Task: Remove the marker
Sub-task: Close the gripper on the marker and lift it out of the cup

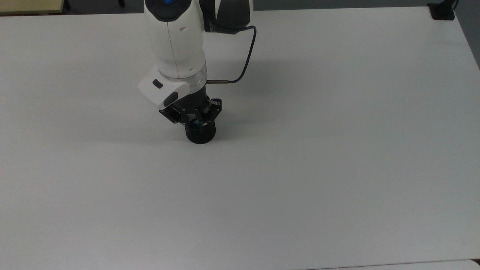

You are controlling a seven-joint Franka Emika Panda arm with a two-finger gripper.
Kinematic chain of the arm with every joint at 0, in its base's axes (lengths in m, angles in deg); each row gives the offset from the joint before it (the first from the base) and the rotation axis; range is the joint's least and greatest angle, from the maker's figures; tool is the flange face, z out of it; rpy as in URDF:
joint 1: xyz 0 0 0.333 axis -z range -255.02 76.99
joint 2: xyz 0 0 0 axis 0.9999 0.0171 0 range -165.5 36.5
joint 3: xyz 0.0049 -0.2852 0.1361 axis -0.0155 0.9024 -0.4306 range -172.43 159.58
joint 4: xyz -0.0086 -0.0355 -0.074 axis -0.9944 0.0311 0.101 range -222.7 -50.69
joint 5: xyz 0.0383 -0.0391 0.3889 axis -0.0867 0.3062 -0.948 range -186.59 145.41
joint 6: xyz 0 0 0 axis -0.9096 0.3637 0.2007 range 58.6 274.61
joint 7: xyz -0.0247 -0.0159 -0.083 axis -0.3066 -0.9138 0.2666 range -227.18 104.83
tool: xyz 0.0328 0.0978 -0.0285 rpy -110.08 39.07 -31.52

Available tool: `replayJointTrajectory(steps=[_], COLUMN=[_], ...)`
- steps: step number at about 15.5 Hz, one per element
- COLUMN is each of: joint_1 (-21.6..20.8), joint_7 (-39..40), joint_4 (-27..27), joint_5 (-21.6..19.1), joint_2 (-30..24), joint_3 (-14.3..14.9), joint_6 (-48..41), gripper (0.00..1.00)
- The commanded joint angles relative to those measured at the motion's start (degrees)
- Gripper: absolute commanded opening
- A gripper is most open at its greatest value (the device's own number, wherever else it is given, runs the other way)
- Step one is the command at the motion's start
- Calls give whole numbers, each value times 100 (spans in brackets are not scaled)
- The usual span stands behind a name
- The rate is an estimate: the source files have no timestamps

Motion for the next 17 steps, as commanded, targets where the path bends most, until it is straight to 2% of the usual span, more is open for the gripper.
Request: replayJointTrajectory(steps=[1, 4, 11, 17], joint_1=[-72, -72, -81, -72], joint_7=[-104, -104, -131, -429], joint_4=[100, 117, 495, 557], joint_5=[-4, -12, -91, -83], joint_2=[43, 25, -150, -650], joint_3=[77, 147, 208, 217], joint_6=[67, 67, -3, 5], gripper=[8, 0, 0, 0])
